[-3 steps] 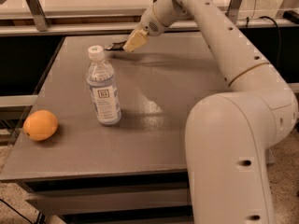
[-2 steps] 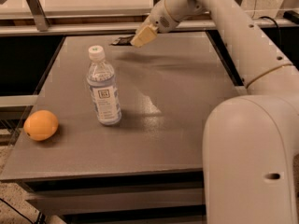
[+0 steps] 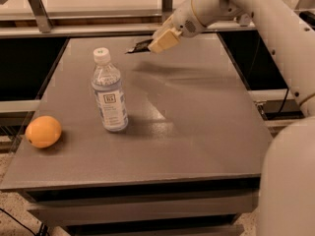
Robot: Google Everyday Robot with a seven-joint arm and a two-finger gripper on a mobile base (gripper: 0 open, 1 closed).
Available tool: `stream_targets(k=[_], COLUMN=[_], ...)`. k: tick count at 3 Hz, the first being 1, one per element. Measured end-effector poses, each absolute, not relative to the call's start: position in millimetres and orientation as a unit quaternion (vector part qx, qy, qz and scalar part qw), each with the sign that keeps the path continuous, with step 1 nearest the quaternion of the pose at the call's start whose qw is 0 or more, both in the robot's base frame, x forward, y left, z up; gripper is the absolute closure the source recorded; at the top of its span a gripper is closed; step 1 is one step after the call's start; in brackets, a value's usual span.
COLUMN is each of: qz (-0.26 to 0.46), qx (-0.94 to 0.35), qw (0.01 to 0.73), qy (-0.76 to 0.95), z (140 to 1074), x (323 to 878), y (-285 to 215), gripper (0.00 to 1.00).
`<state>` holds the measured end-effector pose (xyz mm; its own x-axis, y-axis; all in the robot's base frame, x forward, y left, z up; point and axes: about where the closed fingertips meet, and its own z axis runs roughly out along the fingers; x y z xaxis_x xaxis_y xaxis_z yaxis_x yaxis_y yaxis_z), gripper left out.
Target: Move rxbar chocolate near blue plastic bottle
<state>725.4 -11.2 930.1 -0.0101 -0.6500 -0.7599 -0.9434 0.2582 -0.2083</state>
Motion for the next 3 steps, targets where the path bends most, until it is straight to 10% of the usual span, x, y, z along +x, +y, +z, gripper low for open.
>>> stream_targets(k=[3], qz=[0.187], qx=[-0.596], qw=[0.402], qy=[0.669], z=[919], x=[660], y=[-14], gripper=[1.00])
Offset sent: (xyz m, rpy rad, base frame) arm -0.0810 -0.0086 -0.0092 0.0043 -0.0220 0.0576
